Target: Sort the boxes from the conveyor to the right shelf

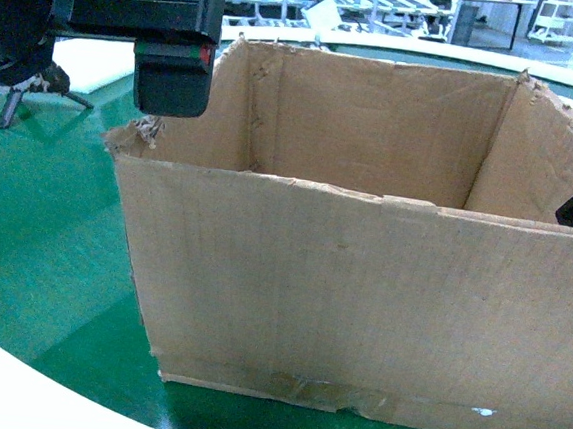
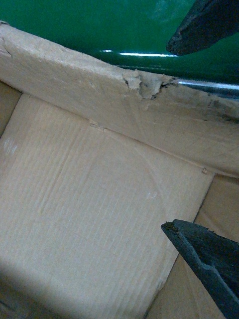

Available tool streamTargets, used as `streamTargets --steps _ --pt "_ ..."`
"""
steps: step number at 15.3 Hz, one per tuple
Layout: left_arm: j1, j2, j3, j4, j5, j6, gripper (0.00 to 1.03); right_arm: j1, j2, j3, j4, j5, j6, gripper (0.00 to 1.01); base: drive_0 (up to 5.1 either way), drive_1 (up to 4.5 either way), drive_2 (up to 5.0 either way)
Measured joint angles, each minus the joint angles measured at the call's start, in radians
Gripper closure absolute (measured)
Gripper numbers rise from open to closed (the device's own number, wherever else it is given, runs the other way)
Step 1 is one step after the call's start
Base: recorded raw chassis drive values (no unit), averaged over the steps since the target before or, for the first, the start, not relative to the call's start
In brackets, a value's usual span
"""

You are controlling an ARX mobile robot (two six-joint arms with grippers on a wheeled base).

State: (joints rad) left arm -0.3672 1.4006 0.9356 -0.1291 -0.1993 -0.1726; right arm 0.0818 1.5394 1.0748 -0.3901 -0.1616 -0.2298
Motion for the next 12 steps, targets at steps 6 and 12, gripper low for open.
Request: streamTargets --steps 6,12 --pt "0.003 0.011 0.026 0.003 -0.014 0.008 0.05 -0.021 0.029 0.019 0.004 -0.035 0.039 0.03 0.0 0.0 0.0" --pt "-0.047 0.047 0.09 -0.246 -0.09 -0.158 0.05 -0.024 0.039 0.039 0.034 -0.065 0.046 0.03 0.0 0.0 0.0"
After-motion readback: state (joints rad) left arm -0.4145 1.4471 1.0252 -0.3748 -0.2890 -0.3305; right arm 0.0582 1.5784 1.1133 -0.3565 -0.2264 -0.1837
